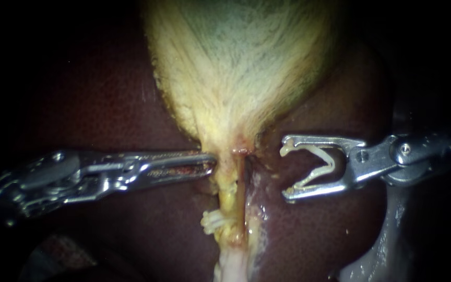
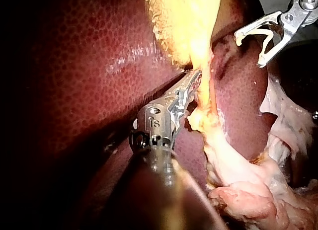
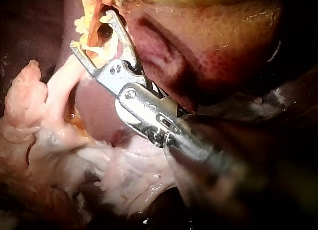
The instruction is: Clipping third clip left tube
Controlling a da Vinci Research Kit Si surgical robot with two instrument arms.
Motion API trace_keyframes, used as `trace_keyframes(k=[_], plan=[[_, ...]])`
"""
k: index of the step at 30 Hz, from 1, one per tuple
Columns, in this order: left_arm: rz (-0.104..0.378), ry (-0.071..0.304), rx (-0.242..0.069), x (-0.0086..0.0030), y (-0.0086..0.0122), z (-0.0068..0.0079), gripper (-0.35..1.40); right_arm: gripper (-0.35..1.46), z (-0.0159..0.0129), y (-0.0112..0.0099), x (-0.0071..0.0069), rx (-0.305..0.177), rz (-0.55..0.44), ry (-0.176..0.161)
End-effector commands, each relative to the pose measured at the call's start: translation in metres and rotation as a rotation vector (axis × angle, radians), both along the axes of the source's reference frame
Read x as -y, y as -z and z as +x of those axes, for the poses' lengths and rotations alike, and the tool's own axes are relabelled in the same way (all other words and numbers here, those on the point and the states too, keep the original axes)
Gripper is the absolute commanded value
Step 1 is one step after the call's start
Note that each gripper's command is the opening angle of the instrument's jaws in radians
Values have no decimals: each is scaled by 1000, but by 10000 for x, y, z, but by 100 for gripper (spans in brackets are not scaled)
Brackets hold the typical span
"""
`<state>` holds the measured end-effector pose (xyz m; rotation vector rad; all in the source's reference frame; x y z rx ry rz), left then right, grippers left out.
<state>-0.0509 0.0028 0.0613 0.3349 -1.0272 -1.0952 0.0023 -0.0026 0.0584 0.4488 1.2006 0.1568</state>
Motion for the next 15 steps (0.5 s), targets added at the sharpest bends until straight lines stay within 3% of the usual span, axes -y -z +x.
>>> trace_keyframes(k=[1,8,15], plan=[[0,1,-1,0,0,0,-35,60,0,0,0,0,0,0],[2,0,0,-2,2,2,-35,60,1,0,1,-1,1,2],[8,5,-2,-14,16,20,-35,60,11,-1,7,-9,4,13]])
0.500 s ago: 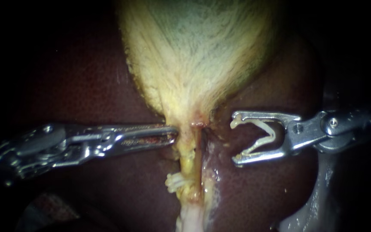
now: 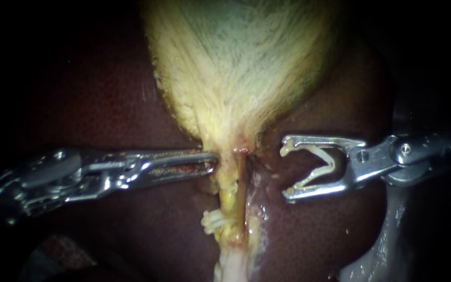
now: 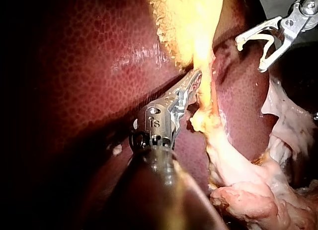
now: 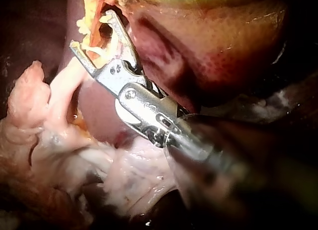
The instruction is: Clipping third clip left tube
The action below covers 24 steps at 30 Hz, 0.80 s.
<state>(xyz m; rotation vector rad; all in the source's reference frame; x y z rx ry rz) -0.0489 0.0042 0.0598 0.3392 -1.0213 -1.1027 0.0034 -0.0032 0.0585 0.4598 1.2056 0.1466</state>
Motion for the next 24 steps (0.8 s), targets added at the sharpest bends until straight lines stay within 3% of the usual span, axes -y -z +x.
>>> trace_keyframes(k=[1,15,24], plan=[[1,1,-3,-1,2,3,-35,60,2,-1,2,-2,1,3],[-13,53,-9,-10,30,54,-35,60,57,-26,38,-5,85,27],[-13,56,-11,-6,35,60,-35,58,84,-44,47,21,179,7]])
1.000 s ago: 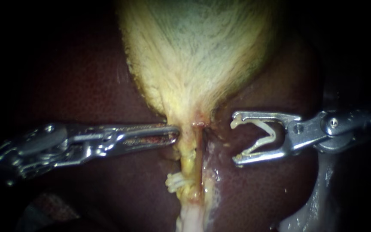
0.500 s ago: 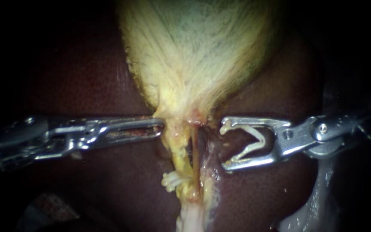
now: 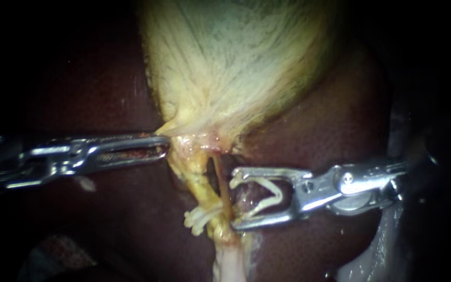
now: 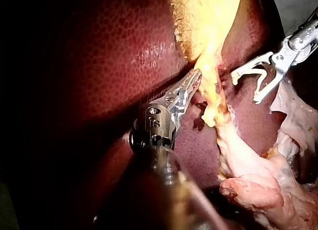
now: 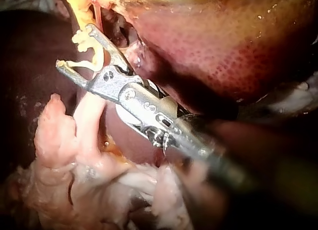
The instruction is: Clipping third clip left tube
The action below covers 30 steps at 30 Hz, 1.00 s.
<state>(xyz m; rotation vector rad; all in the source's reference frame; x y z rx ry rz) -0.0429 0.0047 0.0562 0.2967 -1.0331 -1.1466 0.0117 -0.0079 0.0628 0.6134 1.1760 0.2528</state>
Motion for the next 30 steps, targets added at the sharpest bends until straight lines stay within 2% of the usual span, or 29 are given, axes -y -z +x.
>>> trace_keyframes(k=[1,18,23,30], plan=[[-1,1,-1,1,1,0,-35,58,3,-2,0,3,8,-1],[-2,0,-1,16,14,-2,-35,57,29,-40,0,16,31,-11],[0,-4,4,19,18,-3,-35,57,37,-53,5,14,33,-9],[1,-6,6,21,21,-7,-35,57,58,-66,14,5,39,13]])
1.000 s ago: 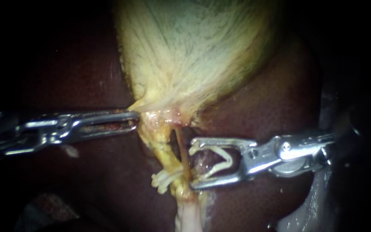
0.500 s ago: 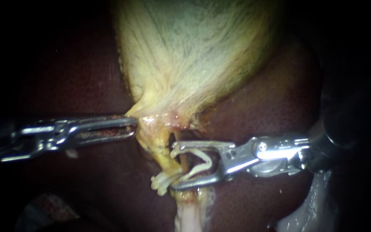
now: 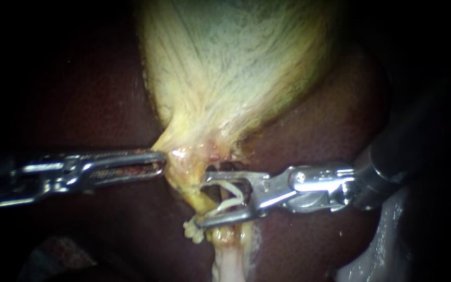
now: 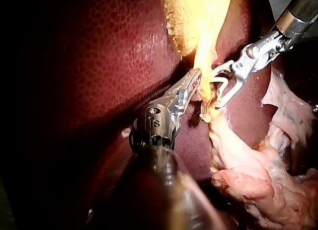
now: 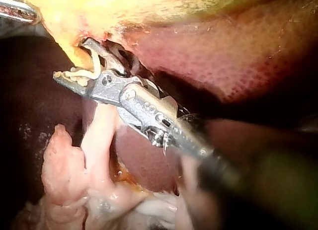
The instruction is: Clipping third clip left tube
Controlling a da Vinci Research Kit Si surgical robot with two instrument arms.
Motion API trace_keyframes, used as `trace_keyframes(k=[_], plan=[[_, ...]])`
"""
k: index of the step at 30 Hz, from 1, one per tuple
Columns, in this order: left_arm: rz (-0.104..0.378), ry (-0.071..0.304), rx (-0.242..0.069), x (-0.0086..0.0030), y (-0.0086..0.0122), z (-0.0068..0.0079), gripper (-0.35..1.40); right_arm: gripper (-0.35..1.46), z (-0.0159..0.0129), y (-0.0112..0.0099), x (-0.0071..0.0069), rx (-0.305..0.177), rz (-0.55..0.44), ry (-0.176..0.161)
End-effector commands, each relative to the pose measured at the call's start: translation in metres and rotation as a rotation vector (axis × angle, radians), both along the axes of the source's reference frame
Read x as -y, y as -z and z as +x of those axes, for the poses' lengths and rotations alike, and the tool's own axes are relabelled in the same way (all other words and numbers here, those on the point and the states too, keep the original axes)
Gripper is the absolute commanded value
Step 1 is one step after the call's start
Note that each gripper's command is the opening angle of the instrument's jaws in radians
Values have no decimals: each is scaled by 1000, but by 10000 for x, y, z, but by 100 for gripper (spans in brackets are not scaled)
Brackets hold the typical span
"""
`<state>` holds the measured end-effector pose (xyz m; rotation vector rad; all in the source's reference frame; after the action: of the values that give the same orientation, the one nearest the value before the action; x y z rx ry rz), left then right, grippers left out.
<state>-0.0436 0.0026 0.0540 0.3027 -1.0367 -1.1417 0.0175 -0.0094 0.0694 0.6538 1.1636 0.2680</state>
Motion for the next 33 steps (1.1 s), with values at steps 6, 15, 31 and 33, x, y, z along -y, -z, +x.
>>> trace_keyframes(k=[6,15,31,33], plan=[[1,-1,1,0,-2,-4,-35,57,16,2,4,-6,4,12],[0,0,0,0,-3,-7,-35,56,19,10,5,-17,8,24],[-1,-2,1,2,-5,-9,-35,52,10,47,-32,-61,43,-12],[0,-4,3,2,-5,-9,-35,51,11,46,-30,-59,47,-12]])
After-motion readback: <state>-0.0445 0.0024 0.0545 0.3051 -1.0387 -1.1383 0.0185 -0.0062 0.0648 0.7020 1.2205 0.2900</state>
